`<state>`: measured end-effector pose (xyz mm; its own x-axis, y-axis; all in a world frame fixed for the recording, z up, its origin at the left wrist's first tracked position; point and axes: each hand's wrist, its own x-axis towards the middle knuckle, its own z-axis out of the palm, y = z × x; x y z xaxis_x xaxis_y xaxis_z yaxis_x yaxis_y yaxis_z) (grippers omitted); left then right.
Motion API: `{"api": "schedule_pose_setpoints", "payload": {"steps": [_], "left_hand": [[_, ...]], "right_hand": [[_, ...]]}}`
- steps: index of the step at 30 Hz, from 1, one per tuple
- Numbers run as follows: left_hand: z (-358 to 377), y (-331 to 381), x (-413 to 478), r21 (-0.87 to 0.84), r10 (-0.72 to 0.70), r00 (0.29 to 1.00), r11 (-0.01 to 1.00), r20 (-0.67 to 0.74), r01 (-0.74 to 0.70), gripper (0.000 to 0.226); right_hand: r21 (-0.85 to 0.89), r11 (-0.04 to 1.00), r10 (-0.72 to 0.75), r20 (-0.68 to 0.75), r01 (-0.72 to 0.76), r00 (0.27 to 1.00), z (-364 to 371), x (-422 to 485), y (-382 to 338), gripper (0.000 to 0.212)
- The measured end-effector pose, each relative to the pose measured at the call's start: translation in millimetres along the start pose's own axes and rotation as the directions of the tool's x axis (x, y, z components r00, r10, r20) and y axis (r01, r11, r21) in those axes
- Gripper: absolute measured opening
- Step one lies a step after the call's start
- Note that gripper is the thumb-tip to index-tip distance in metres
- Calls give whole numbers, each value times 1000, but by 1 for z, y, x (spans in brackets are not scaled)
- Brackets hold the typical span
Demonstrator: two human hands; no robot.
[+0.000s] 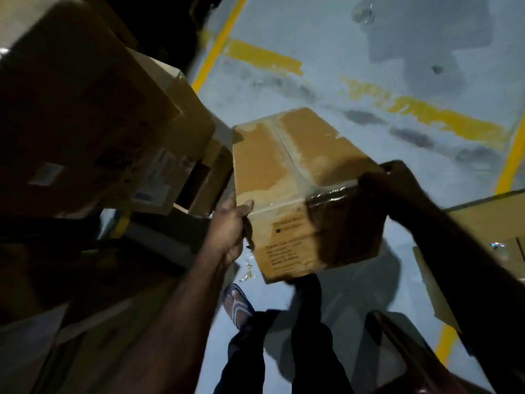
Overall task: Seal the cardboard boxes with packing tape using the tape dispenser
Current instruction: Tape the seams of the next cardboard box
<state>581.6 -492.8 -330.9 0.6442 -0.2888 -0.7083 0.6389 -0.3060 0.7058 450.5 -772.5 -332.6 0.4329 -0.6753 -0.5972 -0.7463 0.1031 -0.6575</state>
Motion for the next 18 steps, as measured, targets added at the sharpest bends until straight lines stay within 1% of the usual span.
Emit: {"api": "schedule_pose_setpoints", "payload": {"steps": [2,4,5,7,9,11,13,14,16,17,18], "left_hand": [[-14,-11,26,60,-36,999,998,16,35,38],[-27,-20,53,184,-54,997,982,46,45,42],[-34,-19,64,261,-73,996,964,58,55,43],[-41,-24,95,373,-86,994,926,70,54,42],[-50,-29,130,408,-55,995,913,78,19,41],[-58,-38,163,461,-25,998,888,64,-7,43],[-74,-61,197,489,-3,1000,872,23,-8,50],[-85,-76,212,495,-1,1000,869,-6,3,52],[-114,-117,242,560,9,1000,829,-24,6,55],[-123,-135,252,596,7,1000,803,-29,12,54],[-131,-152,261,610,8,1000,793,-15,3,45]], "right_hand": [[129,991,44,2,-44,999,23,-5,30,54],[209,977,43,-14,-39,999,51,-5,62,54],[209,977,44,-26,-37,999,63,-6,73,55],[238,970,51,-13,-47,999,94,5,104,67],[248,968,50,-11,-45,999,131,22,133,74],[247,968,60,-44,-47,997,167,29,148,70],[200,979,65,-71,-49,995,200,25,157,59],[182,982,73,-65,-60,995,218,23,166,55],[147,986,89,-44,-82,995,252,21,188,52],[120,989,88,-37,-83,995,266,21,199,53],[98,992,87,-33,-84,996,280,22,210,54]]}}
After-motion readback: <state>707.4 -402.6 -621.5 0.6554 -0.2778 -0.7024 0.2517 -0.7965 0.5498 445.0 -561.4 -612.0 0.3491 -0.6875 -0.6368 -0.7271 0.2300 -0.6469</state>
